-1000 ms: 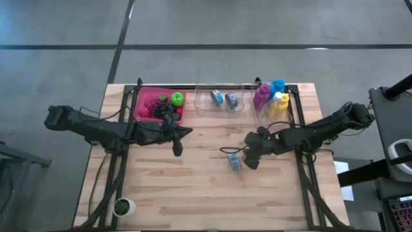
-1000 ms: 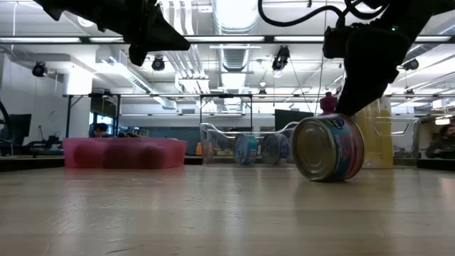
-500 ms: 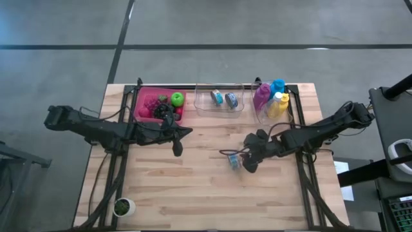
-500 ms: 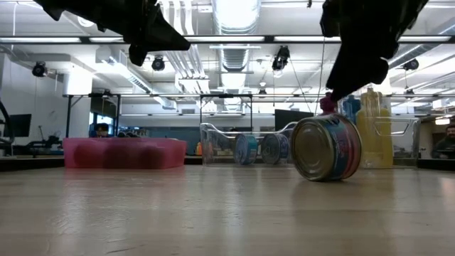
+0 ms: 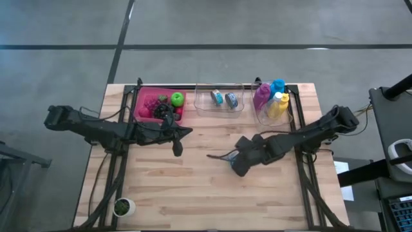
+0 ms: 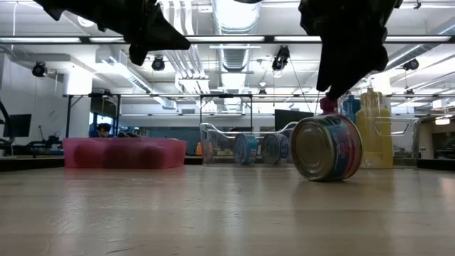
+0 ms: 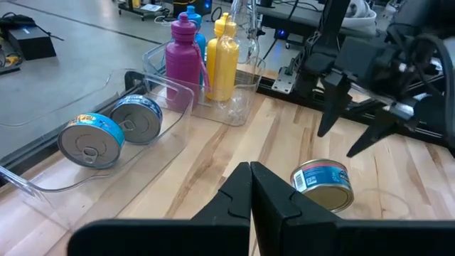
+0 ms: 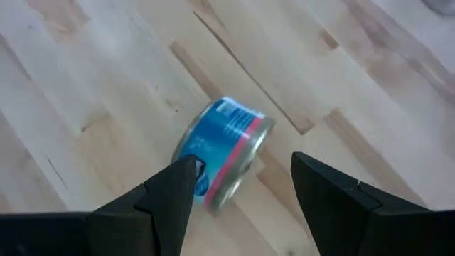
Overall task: Pick & Place Food Item
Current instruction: Put the blue pink tuna can into the left transparent bin
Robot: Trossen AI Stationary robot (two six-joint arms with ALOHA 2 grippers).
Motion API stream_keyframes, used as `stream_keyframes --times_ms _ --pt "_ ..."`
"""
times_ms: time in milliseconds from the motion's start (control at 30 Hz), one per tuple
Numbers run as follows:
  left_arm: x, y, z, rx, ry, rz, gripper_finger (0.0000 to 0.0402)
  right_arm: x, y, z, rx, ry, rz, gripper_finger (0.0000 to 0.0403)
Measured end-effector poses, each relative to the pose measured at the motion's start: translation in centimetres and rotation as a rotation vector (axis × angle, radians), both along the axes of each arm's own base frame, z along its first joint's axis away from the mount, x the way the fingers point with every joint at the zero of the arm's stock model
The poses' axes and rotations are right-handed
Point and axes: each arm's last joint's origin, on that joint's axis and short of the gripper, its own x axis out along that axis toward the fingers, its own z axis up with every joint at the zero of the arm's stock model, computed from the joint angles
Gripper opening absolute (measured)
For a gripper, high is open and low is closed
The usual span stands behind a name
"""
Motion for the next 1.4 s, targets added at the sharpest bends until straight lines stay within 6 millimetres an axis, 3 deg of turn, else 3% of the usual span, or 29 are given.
stream_keyframes --times_ms 333,500,767,1400 --pt "0.1 0.0 0.4 -0.005 -0.042 0.000 0.0003 2.8 1.2 -1.6 0.023 0.090 -0.110 0.0228" --pt "0.1 0.0 0.5 -0.005 -0.045 0.000 0.0003 3.7 1.5 -1.1 0.037 0.074 -0.106 0.0228" --pt "0.1 0.0 0.5 -0.003 -0.048 -0.001 0.0003 3.1 1.2 0.3 -0.038 0.047 -0.109 0.0228" --pt "0.2 -0.2 0.5 -0.011 -0.044 -0.051 0.0003 2.9 1.1 0.2 -0.077 0.074 -0.021 0.0228"
